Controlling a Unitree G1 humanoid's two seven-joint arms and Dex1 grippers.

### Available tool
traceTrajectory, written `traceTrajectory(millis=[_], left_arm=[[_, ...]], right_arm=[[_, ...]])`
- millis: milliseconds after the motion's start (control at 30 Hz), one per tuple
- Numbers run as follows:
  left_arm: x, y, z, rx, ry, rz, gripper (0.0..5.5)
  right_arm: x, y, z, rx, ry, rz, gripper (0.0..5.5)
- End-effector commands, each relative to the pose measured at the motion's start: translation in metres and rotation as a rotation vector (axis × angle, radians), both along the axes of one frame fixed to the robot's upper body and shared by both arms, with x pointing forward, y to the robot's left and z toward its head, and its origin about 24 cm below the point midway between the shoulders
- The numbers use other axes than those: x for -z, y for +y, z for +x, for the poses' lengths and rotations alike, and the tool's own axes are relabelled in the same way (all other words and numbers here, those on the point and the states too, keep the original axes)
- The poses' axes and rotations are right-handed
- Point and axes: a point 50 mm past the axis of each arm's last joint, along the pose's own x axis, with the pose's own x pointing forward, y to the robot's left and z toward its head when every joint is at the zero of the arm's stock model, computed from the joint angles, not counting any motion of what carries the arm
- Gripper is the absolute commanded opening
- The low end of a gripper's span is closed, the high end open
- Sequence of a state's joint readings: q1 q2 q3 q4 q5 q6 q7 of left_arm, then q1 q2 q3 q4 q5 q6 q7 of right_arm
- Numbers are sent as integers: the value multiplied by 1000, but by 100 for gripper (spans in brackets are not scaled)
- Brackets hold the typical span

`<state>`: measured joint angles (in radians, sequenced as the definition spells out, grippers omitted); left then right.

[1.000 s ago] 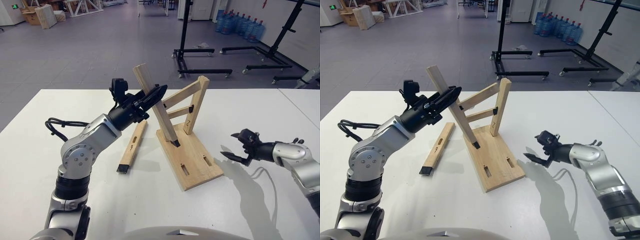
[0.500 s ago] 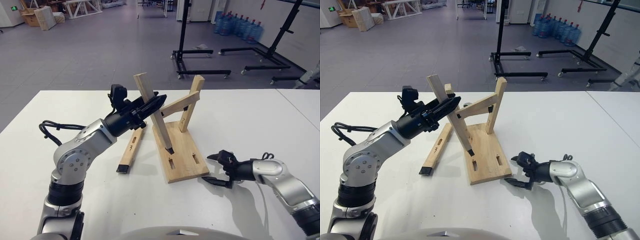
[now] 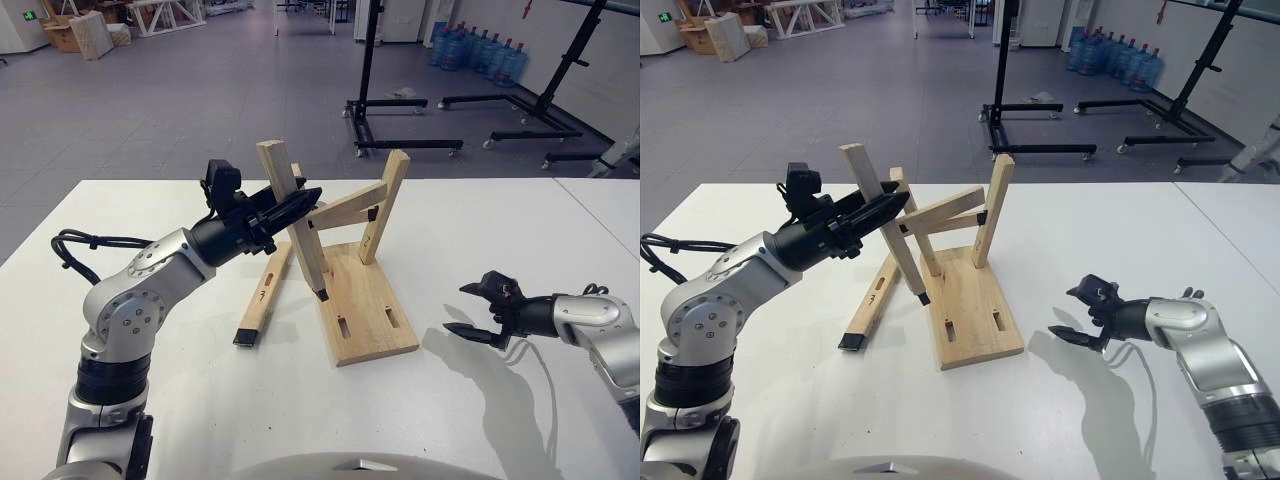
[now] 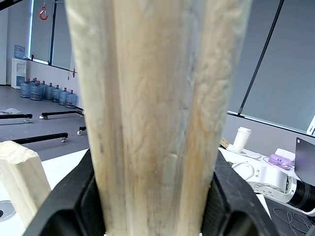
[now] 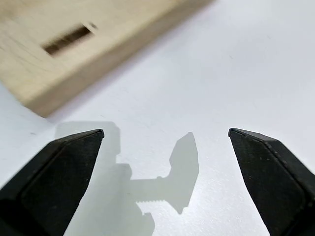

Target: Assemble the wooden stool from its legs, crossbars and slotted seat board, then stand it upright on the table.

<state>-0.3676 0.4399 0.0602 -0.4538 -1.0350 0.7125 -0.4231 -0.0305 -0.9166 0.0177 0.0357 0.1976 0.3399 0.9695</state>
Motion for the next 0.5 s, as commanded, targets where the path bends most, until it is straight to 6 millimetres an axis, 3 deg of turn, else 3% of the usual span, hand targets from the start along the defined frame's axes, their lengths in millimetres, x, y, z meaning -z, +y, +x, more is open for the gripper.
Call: traceTrajectory(millis=[33, 133, 200, 400, 500], left_arm=[[5, -7, -2, 16, 6, 2, 205], [8, -13, -4, 23, 11, -2, 205], [9, -15, -5, 29, 12, -2, 205], [5, -9, -2, 132, -62, 118, 205], [15, -11, 3, 236, -54, 168, 205]], right_arm=[[23, 34, 0, -66, 19, 63, 468], [35, 52, -5, -91, 45, 91, 468], [36, 53, -6, -82, 43, 94, 468], [21, 14, -2, 48, 4, 44, 468], [17, 1, 2, 93, -5, 38, 468]])
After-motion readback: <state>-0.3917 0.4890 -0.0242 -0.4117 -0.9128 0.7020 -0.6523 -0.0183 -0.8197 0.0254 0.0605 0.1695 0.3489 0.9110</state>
